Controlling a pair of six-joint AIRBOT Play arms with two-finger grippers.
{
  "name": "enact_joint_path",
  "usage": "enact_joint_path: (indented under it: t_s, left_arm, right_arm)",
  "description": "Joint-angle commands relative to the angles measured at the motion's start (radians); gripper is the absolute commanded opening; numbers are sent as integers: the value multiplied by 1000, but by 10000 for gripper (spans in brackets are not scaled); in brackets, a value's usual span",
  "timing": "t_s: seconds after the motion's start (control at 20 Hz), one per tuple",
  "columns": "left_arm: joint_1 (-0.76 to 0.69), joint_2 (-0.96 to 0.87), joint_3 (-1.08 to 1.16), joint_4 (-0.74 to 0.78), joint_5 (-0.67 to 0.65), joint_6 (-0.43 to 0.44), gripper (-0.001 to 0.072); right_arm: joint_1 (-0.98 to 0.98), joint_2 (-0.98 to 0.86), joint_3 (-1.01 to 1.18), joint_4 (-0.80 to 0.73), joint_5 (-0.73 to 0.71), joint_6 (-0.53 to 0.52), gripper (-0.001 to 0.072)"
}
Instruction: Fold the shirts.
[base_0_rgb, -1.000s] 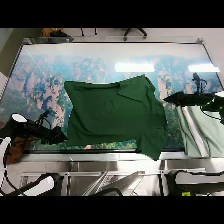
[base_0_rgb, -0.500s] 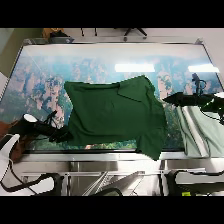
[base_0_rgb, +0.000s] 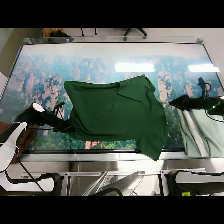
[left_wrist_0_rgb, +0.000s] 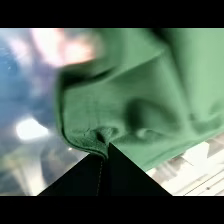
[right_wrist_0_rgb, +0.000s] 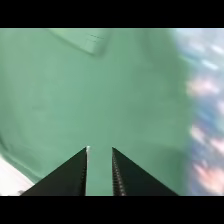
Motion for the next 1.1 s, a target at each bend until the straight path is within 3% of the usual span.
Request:
enact_joint_path:
  t_s: [0.0, 0.35, 0.65, 0.7, 0.75, 0.85, 0.95, 1.05]
  left_arm:
    - [93, -5, 30, 42, -53, -8, 18]
    - [140, -5, -7, 42, -50, 36, 18]
    - [139, -5, -8, 42, -56, 35, 19]
    - [137, -5, -8, 42, -59, 34, 19]
    - [138, -5, -7, 22, -57, 33, 19]
    - [138, -1, -7, -119, -73, 56, 16]
    - [138, 58, 0, -337, -111, 172, 14]
    - [143, 184, 59, -587, -169, 230, 14]
  right_arm:
    - [-43, -7, -26, -200, -1, 142, 339]
    - [97, -8, -296, -219, -132, 163, 364]
    - [197, -23, -320, -171, -173, 124, 362]
    - [197, -23, -320, -137, -153, 103, 333]
    - [196, -21, -320, -96, -122, 69, 139]
    - [195, -4, -306, -36, -56, 41, 17]
    - [193, 49, -232, 41, 17, 21, 17]
    - [193, 145, -71, 184, 51, -8, 17]
